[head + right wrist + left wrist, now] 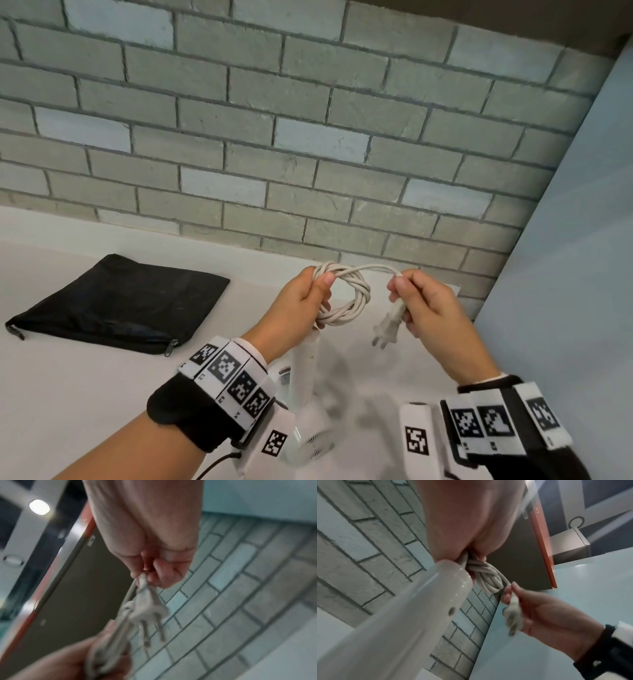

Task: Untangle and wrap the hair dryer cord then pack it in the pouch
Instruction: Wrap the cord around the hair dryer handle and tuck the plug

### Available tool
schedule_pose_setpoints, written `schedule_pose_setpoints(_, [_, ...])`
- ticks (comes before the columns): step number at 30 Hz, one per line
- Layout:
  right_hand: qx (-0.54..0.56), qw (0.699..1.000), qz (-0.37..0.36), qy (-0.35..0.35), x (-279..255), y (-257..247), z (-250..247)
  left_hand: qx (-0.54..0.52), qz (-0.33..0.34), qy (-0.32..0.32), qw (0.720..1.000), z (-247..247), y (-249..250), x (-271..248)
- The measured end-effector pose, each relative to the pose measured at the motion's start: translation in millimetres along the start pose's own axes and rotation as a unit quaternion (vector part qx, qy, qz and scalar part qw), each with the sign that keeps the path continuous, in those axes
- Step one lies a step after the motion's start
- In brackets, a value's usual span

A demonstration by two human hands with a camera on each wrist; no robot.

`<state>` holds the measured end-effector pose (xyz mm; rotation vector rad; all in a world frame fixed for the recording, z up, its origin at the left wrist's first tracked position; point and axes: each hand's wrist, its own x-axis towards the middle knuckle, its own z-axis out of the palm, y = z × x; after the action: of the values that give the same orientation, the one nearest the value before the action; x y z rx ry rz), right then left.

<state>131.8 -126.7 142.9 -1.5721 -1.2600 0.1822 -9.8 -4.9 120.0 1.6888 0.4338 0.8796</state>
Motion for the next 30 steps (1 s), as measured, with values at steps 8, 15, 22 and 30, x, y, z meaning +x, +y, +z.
schedule_pose_setpoints(8, [0.053,0.994,-0.031,0.092,14,5,13,0.031,0.011,-0.085,0.996,6,7,-5])
schedule_pose_setpoints(15, [0.368,0.920,0.131,0.029,14,7,47,-0.010,-0.006,-0.071,0.997,7,9,-5])
schedule_pose_setpoints(22, [0.498,0.838,0.206,-0.091,9,1,46,-0.008,0.007,-0.040,0.999,7,6,-3])
schedule_pose_setpoints(30, [0.252,0.946,0.186,-0.088,-6,-3,35,0.009,0.037,-0.010,0.999,12,1,-1])
